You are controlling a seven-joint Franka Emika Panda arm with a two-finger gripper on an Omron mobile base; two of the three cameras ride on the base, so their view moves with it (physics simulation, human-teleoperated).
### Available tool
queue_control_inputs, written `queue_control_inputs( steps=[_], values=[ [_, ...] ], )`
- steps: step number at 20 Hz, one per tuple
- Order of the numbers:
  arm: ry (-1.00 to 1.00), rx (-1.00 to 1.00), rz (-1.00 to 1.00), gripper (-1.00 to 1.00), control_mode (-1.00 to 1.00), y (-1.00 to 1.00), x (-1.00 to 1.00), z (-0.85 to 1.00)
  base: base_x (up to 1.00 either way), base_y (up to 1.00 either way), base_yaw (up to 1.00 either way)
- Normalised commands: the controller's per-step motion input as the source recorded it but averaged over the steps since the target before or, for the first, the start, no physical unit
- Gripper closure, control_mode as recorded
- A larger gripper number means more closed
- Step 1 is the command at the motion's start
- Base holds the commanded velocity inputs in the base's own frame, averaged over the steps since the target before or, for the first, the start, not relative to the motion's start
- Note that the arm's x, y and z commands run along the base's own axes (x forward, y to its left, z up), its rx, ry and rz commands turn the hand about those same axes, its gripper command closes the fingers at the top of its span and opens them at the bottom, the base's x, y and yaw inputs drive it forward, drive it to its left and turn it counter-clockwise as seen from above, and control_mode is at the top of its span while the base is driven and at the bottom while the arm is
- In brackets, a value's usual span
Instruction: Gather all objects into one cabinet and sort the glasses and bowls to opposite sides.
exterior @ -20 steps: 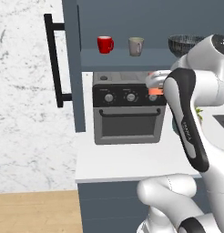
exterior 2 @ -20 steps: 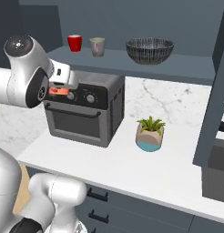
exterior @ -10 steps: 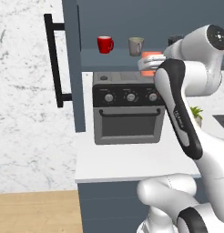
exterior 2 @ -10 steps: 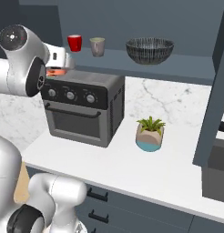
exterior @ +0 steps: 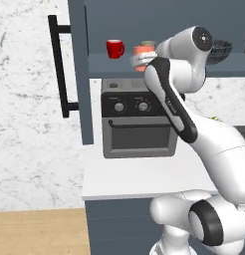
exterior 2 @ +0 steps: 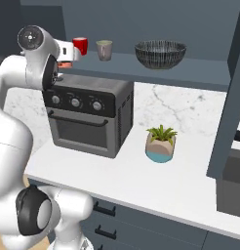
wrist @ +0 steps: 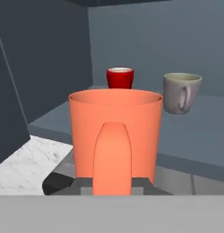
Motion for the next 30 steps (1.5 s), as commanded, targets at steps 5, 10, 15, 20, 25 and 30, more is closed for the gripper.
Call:
queue_control_inputs(
  steps=[5, 10, 15, 20, 25, 30],
  values=[
    [-0.28, 0.00, 0.04, 1.00, -1.00, 0.15, 0.71, -0.12, 0.00, 0.00, 0.00],
    [0.03, 0.00, 0.00, 1.00, -1.00, 0.00, 0.75, -0.07, 0.00, 0.00, 0.00],
    [0.16, -0.02, 0.00, 1.00, -1.00, 0.05, 0.35, -0.03, 0.00, 0.00, 0.00],
    [0.16, -0.01, 0.00, 1.00, -1.00, 0.04, 0.37, -0.02, 0.00, 0.00, 0.00],
    [0.01, 0.00, 0.01, 1.00, -1.00, 0.18, 0.34, -0.25, 0.00, 0.00, 0.00],
    [0.00, 0.00, 0.00, 1.00, -1.00, 0.11, 0.39, -0.40, 0.00, 0.00, 0.00]
  ],
)
